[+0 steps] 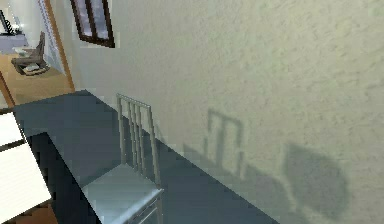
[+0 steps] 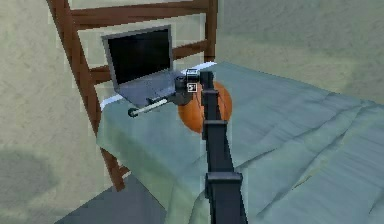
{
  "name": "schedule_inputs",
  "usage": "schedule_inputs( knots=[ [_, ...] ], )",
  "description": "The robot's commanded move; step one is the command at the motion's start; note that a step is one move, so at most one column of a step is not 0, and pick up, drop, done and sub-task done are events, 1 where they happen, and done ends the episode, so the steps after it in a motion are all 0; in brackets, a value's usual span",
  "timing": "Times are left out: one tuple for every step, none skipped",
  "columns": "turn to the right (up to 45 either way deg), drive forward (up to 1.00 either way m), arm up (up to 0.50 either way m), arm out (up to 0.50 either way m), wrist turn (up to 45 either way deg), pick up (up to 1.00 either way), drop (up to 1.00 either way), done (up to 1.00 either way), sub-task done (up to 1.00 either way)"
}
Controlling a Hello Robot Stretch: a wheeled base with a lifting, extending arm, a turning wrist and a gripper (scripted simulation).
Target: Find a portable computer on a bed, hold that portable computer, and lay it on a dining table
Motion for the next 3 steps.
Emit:
schedule_inputs(
  knots=[
    [0.0, 0.0, 0.12, 0.0, 0.0, 0.0, 0.0, 0.0, 0.0],
    [0.0, 0.0, 0.0, 0.0, -45.0, 0.0, 0.0, 0.0, 0.0],
    [0.0, 0.0, 0.0, 0.0, -24.0, 0.0, 0.0, 0.0, 0.0]
  ],
)
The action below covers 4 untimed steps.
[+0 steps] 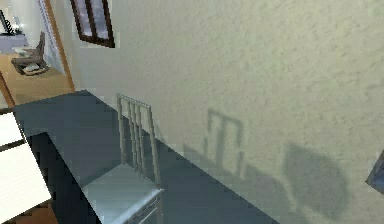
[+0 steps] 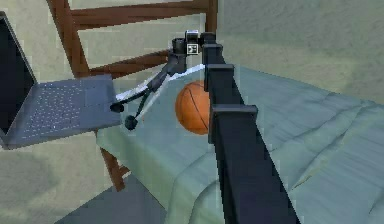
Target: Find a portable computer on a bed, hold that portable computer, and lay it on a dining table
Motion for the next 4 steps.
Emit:
schedule_inputs(
  knots=[
    [0.0, 0.0, 0.0, -0.48, 0.0, 0.0, 0.0, 0.0, 0.0],
    [-45.0, 0.0, 0.0, 0.0, 0.0, 0.0, 0.0, 0.0, 0.0],
    [-45.0, 0.0, 0.0, 0.0, 0.0, 0.0, 0.0, 0.0, 0.0],
    [-27.0, 0.0, 0.0, 0.0, 0.0, 0.0, 0.0, 0.0, 0.0]
  ],
)
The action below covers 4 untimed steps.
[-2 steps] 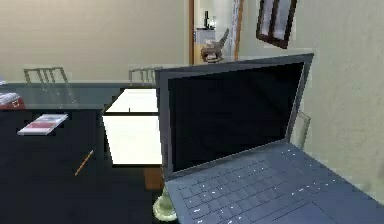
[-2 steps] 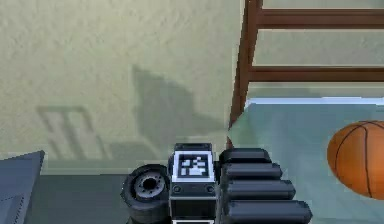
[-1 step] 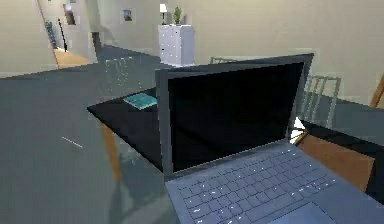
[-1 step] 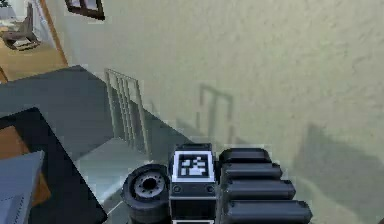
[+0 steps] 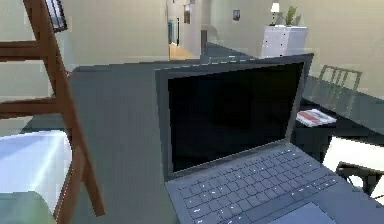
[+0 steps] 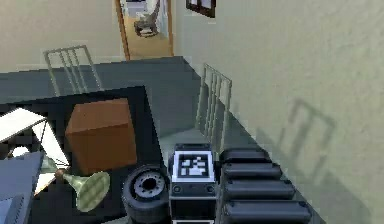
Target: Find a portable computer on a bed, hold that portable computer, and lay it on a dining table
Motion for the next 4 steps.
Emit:
schedule_inputs(
  knots=[
    [0.0, 0.75, 0.0, 0.0, 0.0, 0.0, 0.0, 0.0, 0.0],
    [-36.0, 0.0, 0.0, 0.0, 0.0, 0.0, 0.0, 0.0, 0.0],
    [0.0, 0.0, 0.0, 0.24, 0.0, 0.0, 0.0, 0.0, 0.0],
    [0.0, 0.0, 0.0, 0.0, 45.0, 0.0, 0.0, 0.0, 0.0]
  ],
)
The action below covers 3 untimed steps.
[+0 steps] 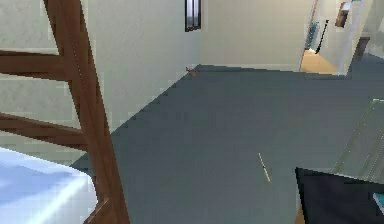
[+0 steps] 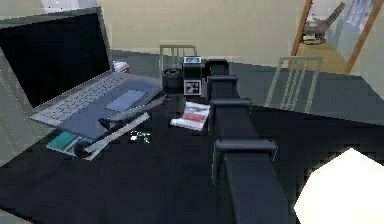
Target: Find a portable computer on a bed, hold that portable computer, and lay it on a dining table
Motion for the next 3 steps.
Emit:
schedule_inputs(
  knots=[
    [0.0, 0.0, 0.0, 0.0, 45.0, 0.0, 0.0, 0.0, 0.0],
    [0.0, 0.0, 0.0, 0.0, 45.0, 0.0, 0.0, 0.0, 0.0],
    [0.0, 0.0, 0.0, 0.0, 3.0, 0.0, 0.0, 0.0, 0.0]
  ],
)
